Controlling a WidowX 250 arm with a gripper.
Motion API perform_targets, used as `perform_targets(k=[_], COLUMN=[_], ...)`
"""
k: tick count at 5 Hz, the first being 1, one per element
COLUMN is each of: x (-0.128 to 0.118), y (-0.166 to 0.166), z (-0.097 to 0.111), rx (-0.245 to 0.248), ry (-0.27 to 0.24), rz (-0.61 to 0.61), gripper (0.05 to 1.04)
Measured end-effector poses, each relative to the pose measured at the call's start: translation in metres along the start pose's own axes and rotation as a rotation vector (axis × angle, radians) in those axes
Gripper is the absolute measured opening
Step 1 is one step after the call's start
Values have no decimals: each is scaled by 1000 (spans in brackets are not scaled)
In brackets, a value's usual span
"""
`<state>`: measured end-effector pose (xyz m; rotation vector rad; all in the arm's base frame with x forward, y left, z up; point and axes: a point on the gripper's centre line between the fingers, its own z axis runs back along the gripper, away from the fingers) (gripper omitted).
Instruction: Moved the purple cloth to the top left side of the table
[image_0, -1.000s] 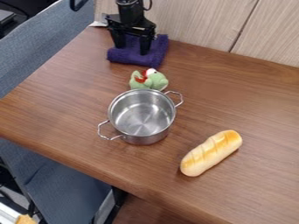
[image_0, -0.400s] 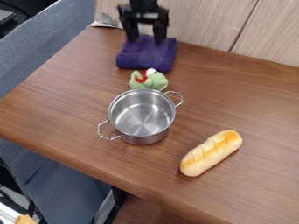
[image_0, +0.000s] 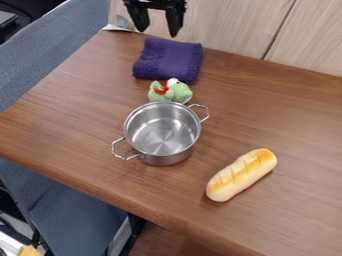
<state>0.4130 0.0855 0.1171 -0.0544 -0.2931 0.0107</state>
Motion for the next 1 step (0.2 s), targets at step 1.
perform_targets(k=[1], x=[2], y=[0], z=[3], rx=[3], ry=[-13], rz=[-1], gripper=[1001])
